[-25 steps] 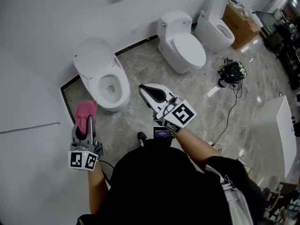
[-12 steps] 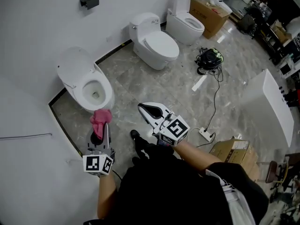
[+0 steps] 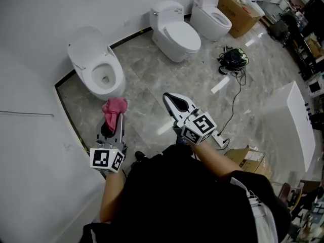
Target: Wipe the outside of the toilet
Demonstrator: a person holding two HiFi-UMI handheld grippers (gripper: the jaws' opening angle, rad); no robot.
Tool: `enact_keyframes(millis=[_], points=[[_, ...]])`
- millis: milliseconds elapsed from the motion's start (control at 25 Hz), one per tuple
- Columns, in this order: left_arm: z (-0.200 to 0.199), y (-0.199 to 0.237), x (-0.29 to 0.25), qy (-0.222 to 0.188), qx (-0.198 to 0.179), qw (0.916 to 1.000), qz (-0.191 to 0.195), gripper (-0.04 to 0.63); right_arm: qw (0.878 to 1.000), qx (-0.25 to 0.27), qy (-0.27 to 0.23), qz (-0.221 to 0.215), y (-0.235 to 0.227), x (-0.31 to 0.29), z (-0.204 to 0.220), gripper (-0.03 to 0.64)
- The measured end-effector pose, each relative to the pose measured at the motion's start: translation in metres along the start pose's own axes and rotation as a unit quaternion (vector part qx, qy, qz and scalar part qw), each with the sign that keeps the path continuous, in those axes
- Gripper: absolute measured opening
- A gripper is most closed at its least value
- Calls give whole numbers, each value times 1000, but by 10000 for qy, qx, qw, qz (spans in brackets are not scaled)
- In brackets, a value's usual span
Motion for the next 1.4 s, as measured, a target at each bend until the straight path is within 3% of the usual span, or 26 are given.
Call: enact_keyframes(millis=[240,360,520,680,920,1240,1400], points=[[-5,-36,-8,-89,3,9990,-446,89,9964,0,-293,-791,-37,11,-23,34],[3,-58,-25,-52,102,9982,-588,89,9950,102,-300,-947,-68,26,-26,34],[9,-102,-51,140,1,9988,-462,89,9964,-78,-57,-845,-111,52,-5,34],[18,-139,-63,391,3,9987,-312,89,9943,-214,41,-1042,-129,68,11,33],[23,-149,-63,434,167,9986,-240,89,9914,-9,-58,-1307,-120,82,7,32],[24,-153,-48,453,109,9989,87,89,9957,-42,55,-925,-98,103,-4,32],[25,-146,-32,372,346,9987,31,89,9961,21,122,-871,-85,109,-3,32]])
Point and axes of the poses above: the fingertips, and each gripper's own axes: x backward along the fingers, y to its left, z out of its underside, the point moved 7 cm from there along x, backward along the fingers, and after that the axes turned 11 degrees about z, right-handed, at the moved point
